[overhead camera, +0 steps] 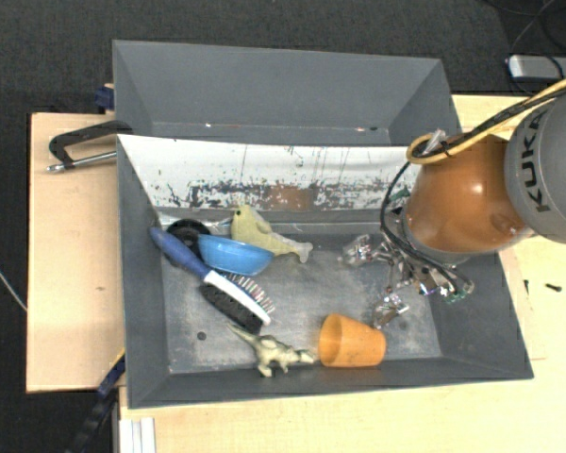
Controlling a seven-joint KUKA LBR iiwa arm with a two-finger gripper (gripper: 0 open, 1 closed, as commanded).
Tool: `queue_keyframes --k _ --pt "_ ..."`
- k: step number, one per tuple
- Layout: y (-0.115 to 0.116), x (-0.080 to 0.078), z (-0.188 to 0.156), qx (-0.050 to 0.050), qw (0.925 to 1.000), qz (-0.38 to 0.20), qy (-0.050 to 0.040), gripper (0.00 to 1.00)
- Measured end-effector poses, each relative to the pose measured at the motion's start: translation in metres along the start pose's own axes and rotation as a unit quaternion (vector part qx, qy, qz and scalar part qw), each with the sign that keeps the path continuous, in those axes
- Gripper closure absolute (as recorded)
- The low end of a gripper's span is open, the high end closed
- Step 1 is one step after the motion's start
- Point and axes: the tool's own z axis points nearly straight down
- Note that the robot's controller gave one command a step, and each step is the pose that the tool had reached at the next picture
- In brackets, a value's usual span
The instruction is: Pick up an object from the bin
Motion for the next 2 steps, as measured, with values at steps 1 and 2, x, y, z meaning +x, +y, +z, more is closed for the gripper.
queue_keyframes --k 1,2 --pt "-0.038 -0.051 0.039 -0.012 0.9995 0.017 0.0257 0.0" --pt "-0.003 -0.021 0.003 -0.013 0.9995 0.009 0.0268 0.0"
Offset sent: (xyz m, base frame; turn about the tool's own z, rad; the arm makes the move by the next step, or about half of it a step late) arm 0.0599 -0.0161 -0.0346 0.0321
